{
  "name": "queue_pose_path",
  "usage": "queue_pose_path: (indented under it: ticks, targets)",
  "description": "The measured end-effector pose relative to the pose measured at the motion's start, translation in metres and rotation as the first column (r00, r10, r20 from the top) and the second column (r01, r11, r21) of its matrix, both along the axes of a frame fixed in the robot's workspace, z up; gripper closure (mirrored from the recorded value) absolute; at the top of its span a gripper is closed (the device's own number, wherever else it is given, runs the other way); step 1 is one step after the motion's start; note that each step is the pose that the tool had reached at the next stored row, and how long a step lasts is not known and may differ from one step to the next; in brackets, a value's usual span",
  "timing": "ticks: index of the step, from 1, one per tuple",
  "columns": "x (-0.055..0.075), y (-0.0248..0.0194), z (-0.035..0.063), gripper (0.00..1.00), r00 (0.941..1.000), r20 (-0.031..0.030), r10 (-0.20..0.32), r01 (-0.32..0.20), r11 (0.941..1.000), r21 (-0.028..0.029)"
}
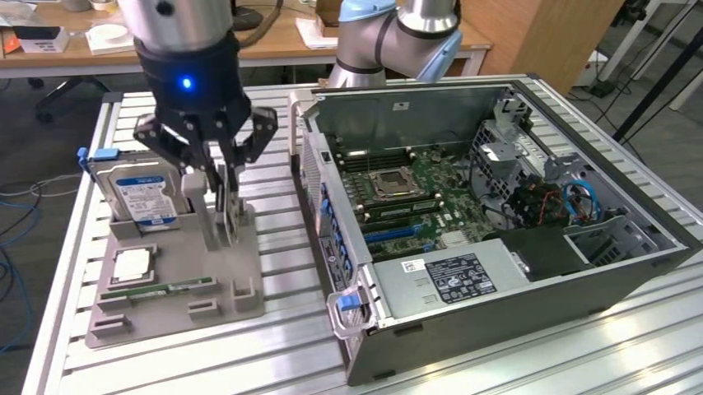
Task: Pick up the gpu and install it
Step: 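Pick up the gpu and move the gpu toward the slot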
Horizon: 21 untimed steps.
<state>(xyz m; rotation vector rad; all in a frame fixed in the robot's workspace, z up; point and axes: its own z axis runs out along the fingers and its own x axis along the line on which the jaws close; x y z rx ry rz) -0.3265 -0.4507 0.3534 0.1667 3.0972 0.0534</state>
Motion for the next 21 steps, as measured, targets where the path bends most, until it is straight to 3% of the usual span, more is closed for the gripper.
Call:
queue_pose_path:
  ticks: [2, 4, 12, 16, 21]
  targets:
    - [0.000, 0.0000, 0.0090, 0.74, 1.0000, 0.0000, 0.000, 0.000, 1.0000, -0.0001]
    - [0.000, 0.0000, 0.0267, 0.74, 1.0000, 0.0000, 0.001, -0.001, 1.0000, 0.0000]
    - [0.000, 0.0000, 0.0448, 0.74, 0.9991, 0.0003, 0.043, -0.043, 0.9991, 0.0011]
    - [0.000, 0.0000, 0.0606, 0.74, 0.9991, -0.0001, 0.043, -0.043, 0.9991, 0.0008]
    - [0.000, 0.0000, 0.0610, 0.74, 0.9991, -0.0003, 0.043, -0.043, 0.9991, 0.0009]
